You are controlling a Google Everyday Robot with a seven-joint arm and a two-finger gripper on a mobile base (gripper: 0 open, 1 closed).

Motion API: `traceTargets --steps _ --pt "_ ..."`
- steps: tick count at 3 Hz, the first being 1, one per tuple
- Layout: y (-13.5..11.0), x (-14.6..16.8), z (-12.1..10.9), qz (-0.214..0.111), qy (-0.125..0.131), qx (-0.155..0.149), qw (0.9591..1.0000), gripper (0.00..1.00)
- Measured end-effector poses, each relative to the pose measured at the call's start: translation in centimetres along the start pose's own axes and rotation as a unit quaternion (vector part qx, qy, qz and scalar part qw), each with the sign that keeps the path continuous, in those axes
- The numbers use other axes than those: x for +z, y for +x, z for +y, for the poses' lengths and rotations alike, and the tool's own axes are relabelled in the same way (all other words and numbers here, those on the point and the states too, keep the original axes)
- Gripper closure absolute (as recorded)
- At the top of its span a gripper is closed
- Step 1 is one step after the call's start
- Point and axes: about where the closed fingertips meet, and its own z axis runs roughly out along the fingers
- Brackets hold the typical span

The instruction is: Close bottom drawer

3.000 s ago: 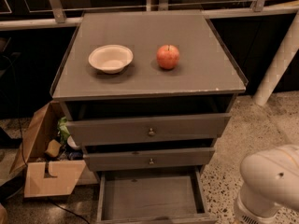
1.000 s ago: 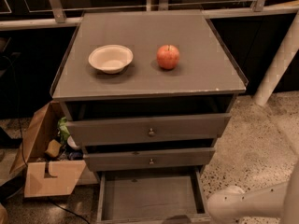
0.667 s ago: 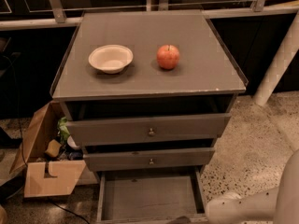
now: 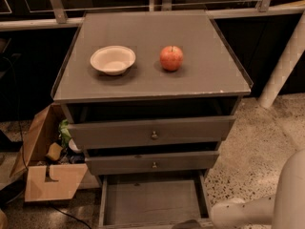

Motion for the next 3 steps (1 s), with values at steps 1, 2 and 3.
traceTargets --steps 1,2,3 --pt "-2.8 0.8 -3.0 -0.024 0.012 0.026 0.9993 1.00" --pt "-5.2 1.7 -5.7 -0.028 0.027 0.057 0.9976 1.00" --pt "-5.9 2.1 -7.0 -0.017 0.043 0.083 0.9955 1.00"
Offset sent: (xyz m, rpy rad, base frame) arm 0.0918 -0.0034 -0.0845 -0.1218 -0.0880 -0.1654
